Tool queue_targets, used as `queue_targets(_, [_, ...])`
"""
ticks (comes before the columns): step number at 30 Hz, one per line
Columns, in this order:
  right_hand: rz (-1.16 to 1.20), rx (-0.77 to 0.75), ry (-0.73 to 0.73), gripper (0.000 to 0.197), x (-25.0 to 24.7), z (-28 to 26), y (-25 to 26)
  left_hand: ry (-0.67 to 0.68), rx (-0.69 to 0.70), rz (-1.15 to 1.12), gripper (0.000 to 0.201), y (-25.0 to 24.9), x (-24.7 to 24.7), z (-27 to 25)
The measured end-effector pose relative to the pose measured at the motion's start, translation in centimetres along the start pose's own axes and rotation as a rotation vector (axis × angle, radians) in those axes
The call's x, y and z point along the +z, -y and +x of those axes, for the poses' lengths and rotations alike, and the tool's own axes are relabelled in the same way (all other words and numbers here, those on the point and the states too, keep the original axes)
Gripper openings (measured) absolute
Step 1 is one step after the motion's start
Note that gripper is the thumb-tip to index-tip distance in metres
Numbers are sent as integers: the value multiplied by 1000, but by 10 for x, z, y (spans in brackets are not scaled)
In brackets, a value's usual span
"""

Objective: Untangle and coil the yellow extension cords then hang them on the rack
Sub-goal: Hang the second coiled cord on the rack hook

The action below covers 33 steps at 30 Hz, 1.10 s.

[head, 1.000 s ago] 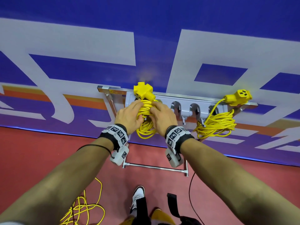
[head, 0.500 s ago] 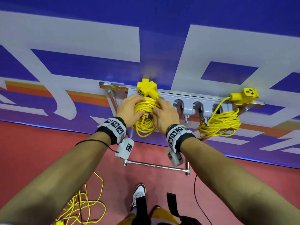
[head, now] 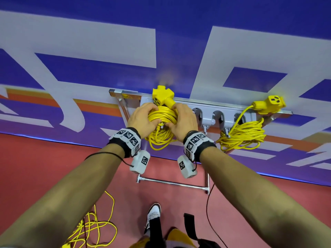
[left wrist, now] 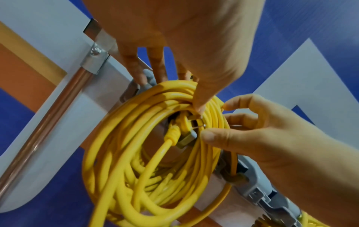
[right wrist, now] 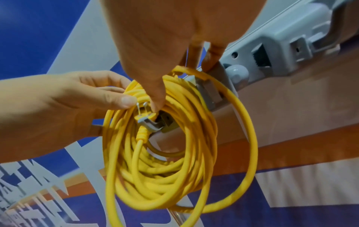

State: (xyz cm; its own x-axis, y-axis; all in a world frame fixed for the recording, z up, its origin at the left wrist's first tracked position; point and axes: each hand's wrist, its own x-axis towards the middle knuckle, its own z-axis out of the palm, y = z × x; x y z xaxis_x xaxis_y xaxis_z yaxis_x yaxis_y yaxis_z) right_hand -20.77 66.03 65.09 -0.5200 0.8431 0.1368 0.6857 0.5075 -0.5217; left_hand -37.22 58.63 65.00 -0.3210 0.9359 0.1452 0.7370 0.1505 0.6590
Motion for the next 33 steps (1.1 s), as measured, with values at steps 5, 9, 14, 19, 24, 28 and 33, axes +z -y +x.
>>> queue_targets(5, [-25,8,118,84,-7,1,-8,63,42,-68,39,0,-2,0])
queue_targets(9, [-72,26,144,99,-8,0,-3,74,26,-6,41,-6,-5,-3])
queue_targets(14, [-93,-13,188,100,-15,-4,-6,126,48,51,44,-10,-6,-7])
queue_targets(19, [-101,-33,178,102,-16,-14,-10,149,42,61,50,-12,-2,-14])
queue_targets(24, [-94,-51,129,108,-15,-21,-14,136,34,90,61,-15,0,-18])
queue_targets(28, [-94,-51,128,110,-16,-21,-15,118,18,111,74,-17,-1,-20])
queue_targets(33, [-82,-53,126,100,-26,-23,-10,101,25,100,74,-20,-3,-23])
